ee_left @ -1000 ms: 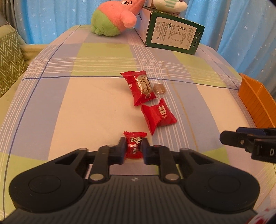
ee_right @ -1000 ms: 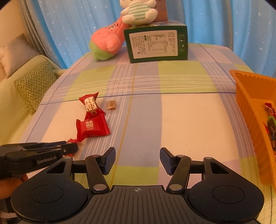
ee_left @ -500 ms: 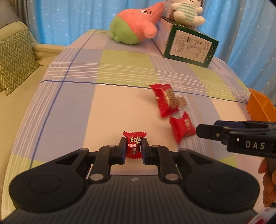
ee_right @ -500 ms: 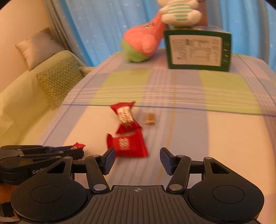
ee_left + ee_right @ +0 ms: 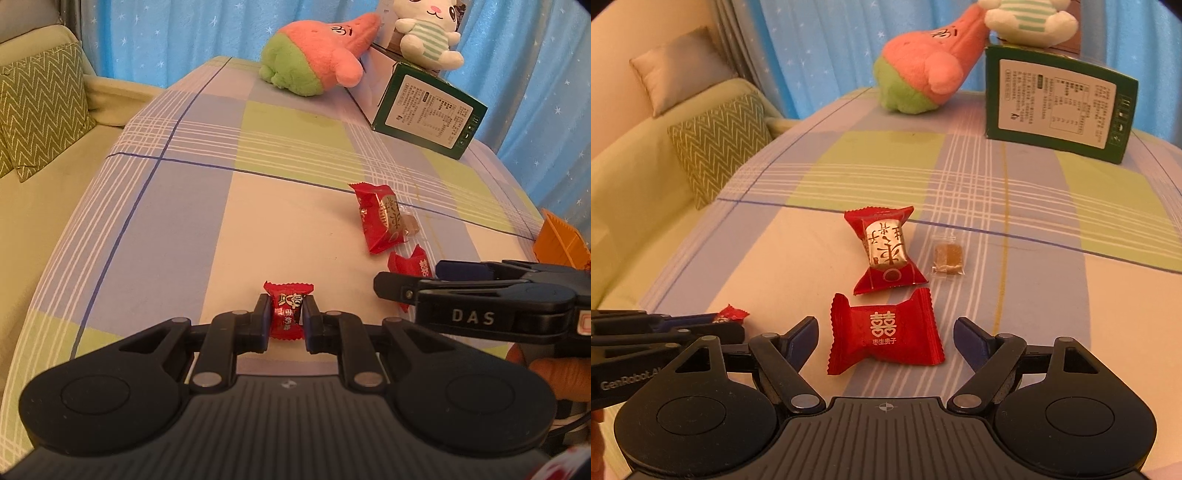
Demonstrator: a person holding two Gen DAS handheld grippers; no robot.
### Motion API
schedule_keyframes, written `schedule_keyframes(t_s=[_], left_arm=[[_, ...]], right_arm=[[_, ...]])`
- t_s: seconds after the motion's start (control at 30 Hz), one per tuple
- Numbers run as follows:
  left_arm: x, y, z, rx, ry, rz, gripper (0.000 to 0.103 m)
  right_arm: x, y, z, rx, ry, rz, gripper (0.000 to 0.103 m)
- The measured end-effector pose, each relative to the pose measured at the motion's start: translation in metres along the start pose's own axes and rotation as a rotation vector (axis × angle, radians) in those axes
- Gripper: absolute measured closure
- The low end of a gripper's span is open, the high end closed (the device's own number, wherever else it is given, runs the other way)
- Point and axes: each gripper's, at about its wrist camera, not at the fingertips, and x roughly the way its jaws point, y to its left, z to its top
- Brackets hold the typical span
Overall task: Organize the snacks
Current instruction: 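Grasp the red packet printed with a double-happiness symbol with the right tool, then carry both red candies toward the orange tray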
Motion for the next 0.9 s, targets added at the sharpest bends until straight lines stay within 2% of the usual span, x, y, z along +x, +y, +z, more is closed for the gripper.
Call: schedule_keyframes(t_s=[0.1,0.2,0.43,0.9], left_arm=[[-0.002,0.0,-0.001,-0.006,-0.003,0.002,0.088],[-0.005,0.0,-0.001,-0.009,-0.003,0.001,0.088],[-0.02,-0.009,-0.001,0.016,-0.012,0.004,0.088],[-0.077,-0.056,-0.012,0.064,-0.032,-0.029,0.088]], right_arm=[[0.002,0.006,-0.001,-0.047,0.003,-0.02,0.053],[0.0,0.011,-0.003,-0.078,0.0,-0.028,0.057],[-0.028,0.012,-0.01,-0.06,-0.026,-0.039,0.058],[-0.122,0.001,-0.034,0.049,-0.066,-0.092,0.058]])
